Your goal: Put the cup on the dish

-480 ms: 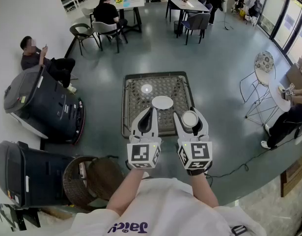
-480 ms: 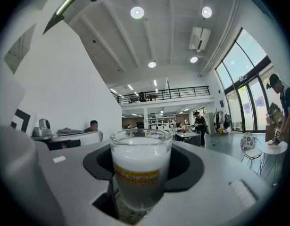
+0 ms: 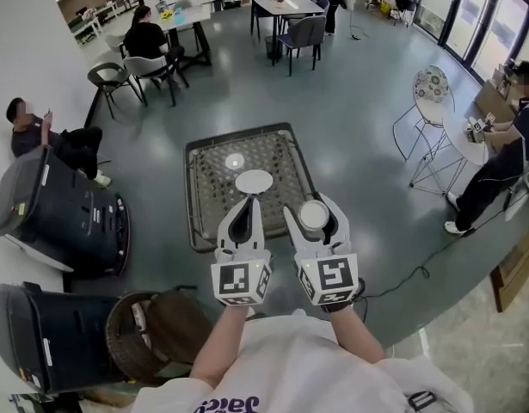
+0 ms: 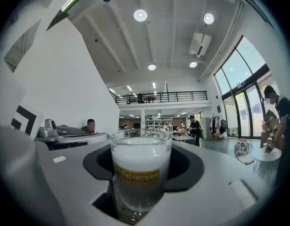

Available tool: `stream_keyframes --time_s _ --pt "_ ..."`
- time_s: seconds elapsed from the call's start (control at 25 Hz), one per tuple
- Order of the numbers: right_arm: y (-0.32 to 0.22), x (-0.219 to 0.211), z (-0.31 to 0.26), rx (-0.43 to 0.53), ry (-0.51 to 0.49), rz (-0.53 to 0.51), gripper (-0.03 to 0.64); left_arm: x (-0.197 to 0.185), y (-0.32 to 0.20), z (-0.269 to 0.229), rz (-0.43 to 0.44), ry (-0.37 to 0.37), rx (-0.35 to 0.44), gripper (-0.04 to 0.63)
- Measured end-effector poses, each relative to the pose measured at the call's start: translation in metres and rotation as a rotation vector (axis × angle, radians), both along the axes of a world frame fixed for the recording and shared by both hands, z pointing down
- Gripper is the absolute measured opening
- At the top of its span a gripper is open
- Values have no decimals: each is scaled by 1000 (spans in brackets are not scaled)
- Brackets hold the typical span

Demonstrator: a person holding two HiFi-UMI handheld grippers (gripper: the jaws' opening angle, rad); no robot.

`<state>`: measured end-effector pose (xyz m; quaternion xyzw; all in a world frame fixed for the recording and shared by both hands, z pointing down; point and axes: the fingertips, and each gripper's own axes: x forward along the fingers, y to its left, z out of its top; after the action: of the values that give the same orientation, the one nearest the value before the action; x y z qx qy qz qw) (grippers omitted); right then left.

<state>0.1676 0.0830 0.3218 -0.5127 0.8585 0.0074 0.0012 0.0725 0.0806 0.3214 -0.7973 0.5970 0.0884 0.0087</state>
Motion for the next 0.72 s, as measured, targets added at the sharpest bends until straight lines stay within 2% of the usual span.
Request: stream_keyframes --time_s 0.2,0.4,0.56,0.72 --pt "16 17 7 22 35 -47 249 25 8 -5 -16 -25 26 3" --pt "30 22 10 30 -19 -69 249 27 28 30 -78 -58 -43 5" --pt "34 6 23 15 -46 -133 249 13 36 44 -110 -92 -72 5" --pt "31 -18 36 8 -45 -184 249 -11 24 59 -144 -79 -102 5"
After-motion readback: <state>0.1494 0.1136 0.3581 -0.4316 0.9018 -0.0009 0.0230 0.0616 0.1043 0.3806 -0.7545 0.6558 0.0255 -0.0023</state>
